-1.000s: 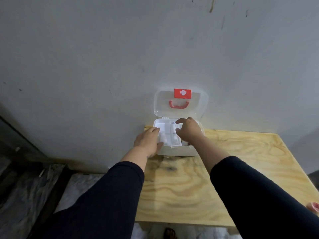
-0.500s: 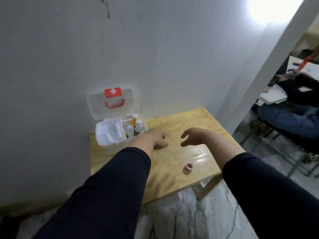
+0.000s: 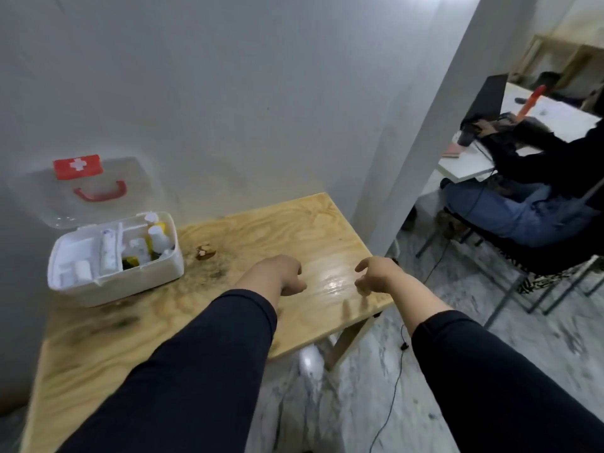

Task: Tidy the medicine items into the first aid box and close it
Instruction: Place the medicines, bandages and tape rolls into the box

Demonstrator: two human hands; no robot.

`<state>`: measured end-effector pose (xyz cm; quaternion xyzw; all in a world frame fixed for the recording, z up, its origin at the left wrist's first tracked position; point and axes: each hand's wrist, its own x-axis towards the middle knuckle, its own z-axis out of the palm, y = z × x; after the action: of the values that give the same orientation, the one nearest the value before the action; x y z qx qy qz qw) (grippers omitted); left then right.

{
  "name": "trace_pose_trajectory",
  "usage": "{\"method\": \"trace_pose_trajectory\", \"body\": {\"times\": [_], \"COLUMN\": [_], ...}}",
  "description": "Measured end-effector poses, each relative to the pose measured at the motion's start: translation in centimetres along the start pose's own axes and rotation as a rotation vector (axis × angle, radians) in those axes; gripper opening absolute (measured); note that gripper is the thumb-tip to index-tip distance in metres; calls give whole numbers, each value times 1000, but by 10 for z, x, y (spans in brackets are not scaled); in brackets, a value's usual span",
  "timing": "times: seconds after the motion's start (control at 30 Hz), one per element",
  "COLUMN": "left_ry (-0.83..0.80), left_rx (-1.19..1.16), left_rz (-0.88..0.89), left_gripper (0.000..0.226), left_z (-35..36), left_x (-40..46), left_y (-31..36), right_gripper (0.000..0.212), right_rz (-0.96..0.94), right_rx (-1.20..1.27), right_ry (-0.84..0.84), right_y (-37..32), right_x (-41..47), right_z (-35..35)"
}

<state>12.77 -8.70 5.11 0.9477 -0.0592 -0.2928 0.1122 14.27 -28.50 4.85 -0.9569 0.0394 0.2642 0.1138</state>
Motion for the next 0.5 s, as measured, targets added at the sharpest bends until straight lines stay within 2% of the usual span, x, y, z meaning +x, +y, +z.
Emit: {"method": "trace_pose_trajectory", "body": {"times": [0.13,0.27,0.37,0.5], "left_ry": [-37,-64,-47,-24], "left_rx": [-14,-16,-32,-70], "left_rz": [-35,-67,-86,-133], "left_gripper": [53,53,53,53], "left_z": [18,30,36,38], "left_x": [24,34,35,21], "left_y": [11,10,6,-6], "right_gripper": [48,39,30,34], "right_rz": [-7,-69,-92,-172], "right_rx": [51,80,66,45], "right_ry": [37,89,134,123], "right_y": [25,36,33,11], "right_x": [35,56,60,52], "right_z": [16,38,48,56]}}
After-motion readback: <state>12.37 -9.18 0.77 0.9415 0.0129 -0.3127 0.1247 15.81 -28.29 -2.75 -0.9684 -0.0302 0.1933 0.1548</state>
